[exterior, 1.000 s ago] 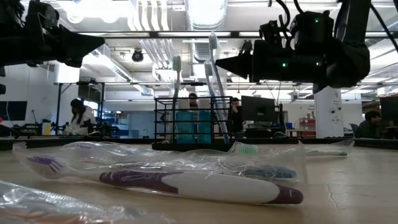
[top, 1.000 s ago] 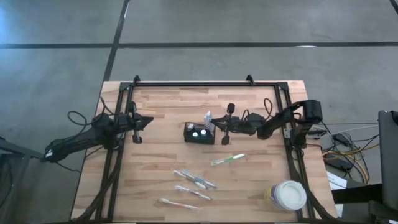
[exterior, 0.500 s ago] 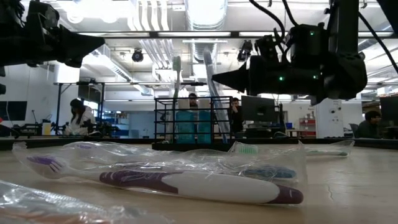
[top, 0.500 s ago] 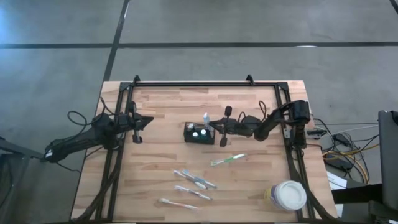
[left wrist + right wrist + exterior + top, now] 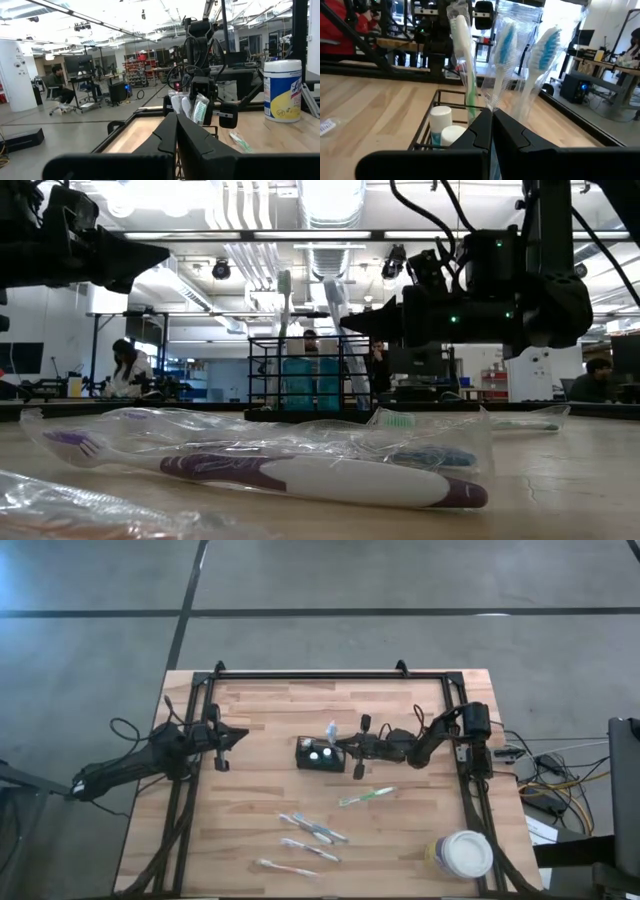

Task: Pick & Place toothbrushing station
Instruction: Put the right blue toothbrush into the wire organizer, then put the green toothbrush into the wire organizer

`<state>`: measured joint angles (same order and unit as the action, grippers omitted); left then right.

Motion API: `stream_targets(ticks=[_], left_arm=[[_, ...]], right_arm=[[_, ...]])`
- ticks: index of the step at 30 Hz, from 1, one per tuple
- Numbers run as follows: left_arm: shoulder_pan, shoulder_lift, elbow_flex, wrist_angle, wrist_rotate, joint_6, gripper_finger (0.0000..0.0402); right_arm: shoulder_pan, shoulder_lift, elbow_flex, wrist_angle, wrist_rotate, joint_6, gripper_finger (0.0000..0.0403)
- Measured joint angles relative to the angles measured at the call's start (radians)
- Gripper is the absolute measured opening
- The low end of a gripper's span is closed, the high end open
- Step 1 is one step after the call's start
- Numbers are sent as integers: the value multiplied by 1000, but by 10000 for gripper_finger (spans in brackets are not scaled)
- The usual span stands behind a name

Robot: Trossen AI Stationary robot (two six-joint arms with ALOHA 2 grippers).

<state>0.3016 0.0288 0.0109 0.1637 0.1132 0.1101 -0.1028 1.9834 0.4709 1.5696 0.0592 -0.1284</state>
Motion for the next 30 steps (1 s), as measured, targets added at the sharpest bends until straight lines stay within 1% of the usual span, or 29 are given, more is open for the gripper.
stream_targets(ticks=[2, 12, 14, 17, 19, 21, 25, 28, 30], left_arm=[[0, 0, 0, 0, 0, 0, 12], [0, 0, 1, 10, 0, 5, 12], [0, 0, 1, 11, 0, 6, 12], [0, 0, 2, 12, 1, 17, 12], [0, 0, 2, 20, 1, 18, 12], [0, 0, 2, 22, 1, 17, 12], [0, 0, 2, 21, 1, 11, 12], [0, 0, 2, 22, 1, 11, 12], [0, 0, 2, 28, 1, 11, 12]], right_arm=[[0, 8, 0, 1, 18, 9, 8], [8, 12, -2, -3, 24, 65, 10], [15, -3, -4, -28, 24, 66, 20], [25, -46, -9, -83, 24, 66, 49], [30, -86, -11, -124, 30, 66, 71], [38, -135, -13, -156, 64, 70, 92], [54, -234, -21, -249, 99, 45, 124], [68, -368, -24, -362, 102, 18, 138], [80, -491, -19, -522, 102, 9, 143]])
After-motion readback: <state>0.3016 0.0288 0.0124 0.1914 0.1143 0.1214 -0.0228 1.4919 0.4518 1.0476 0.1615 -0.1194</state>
